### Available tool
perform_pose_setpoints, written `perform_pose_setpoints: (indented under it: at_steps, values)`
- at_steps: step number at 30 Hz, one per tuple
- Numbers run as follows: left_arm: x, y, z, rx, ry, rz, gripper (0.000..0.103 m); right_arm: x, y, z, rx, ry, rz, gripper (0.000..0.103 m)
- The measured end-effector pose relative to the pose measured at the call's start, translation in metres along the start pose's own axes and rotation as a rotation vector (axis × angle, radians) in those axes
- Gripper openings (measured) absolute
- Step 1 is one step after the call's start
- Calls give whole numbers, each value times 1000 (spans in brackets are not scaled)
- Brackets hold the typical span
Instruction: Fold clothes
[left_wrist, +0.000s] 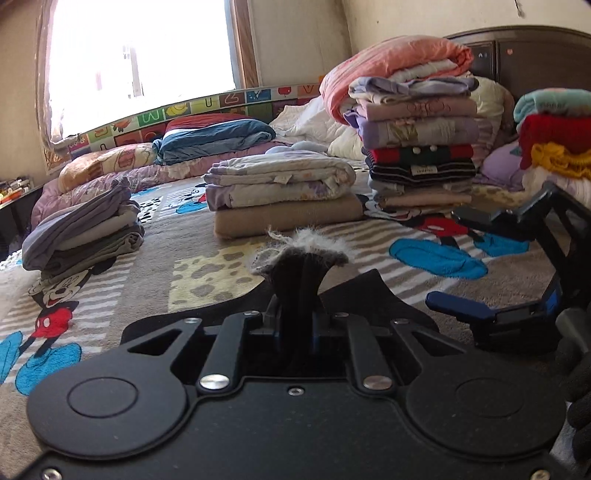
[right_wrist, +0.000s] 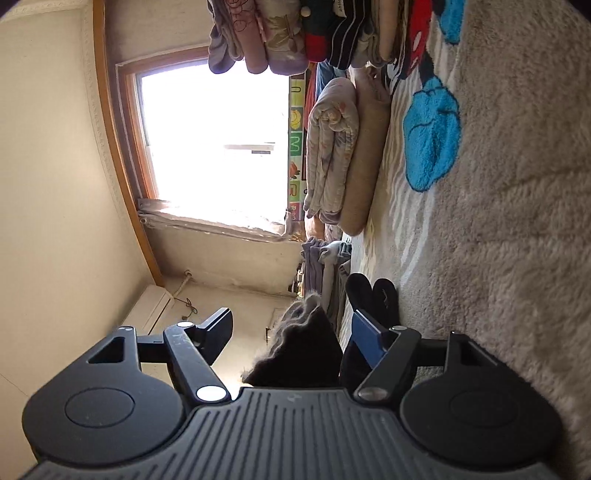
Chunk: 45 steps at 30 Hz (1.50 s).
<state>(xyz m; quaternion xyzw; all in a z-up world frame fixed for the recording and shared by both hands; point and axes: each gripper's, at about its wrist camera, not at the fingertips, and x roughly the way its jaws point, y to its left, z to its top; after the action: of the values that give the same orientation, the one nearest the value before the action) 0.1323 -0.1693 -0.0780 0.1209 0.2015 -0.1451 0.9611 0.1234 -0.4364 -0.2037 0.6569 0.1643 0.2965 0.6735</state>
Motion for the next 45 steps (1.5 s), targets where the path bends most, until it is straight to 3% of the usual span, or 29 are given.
perform_pose_setpoints:
  at_steps: [8,11,15,17,19,20,22,23,25,30,32,34,35,37,39,42,45]
  values:
    - [14,-45,-4,180,27,55,11,3,0,-1,-11,-3,4,71]
    - [26,-61,-13,284,83,44,14,1,1,-1,-16,-10,5,71]
    - [16,-54,-12,273,67,-6,20,-2,7,-2,-57,-20,-13,71]
    - [5,-43,-9,233,58,-49,35,-3,11,-2,-97,-36,-30,71]
    - [-13,-31,-7,180,25,-115,58,-4,17,-2,-140,-58,-50,73]
    - [-22,-25,-7,157,11,-132,59,-5,21,-2,-165,-66,-61,73]
    - [-37,-10,-7,105,-8,-153,56,-3,39,-8,-302,-68,-106,70]
    - [-42,0,-8,69,-13,-132,43,-1,50,-12,-389,-66,-133,69]
    - [-47,23,-9,-2,-18,-71,38,5,74,-22,-578,-55,-193,61]
    - [-36,68,-11,-114,-9,10,38,57,131,-73,-1043,71,-311,54]
    - [-28,76,-15,-120,-4,15,38,79,138,-91,-1176,135,-361,53]
    - [-19,80,-26,-131,26,16,38,102,130,-102,-1260,230,-466,48]
    - [-17,81,-33,-128,41,20,38,108,118,-103,-1266,286,-547,48]
    - [-14,83,-49,-118,67,29,41,103,94,-101,-1233,355,-651,36]
    - [-12,83,-58,-110,83,35,42,84,92,-95,-1167,322,-624,36]
    - [-13,83,-58,-104,79,37,42,68,105,-88,-1128,281,-673,48]
    - [-15,85,-56,-115,72,27,42,56,116,-82,-1080,214,-653,48]
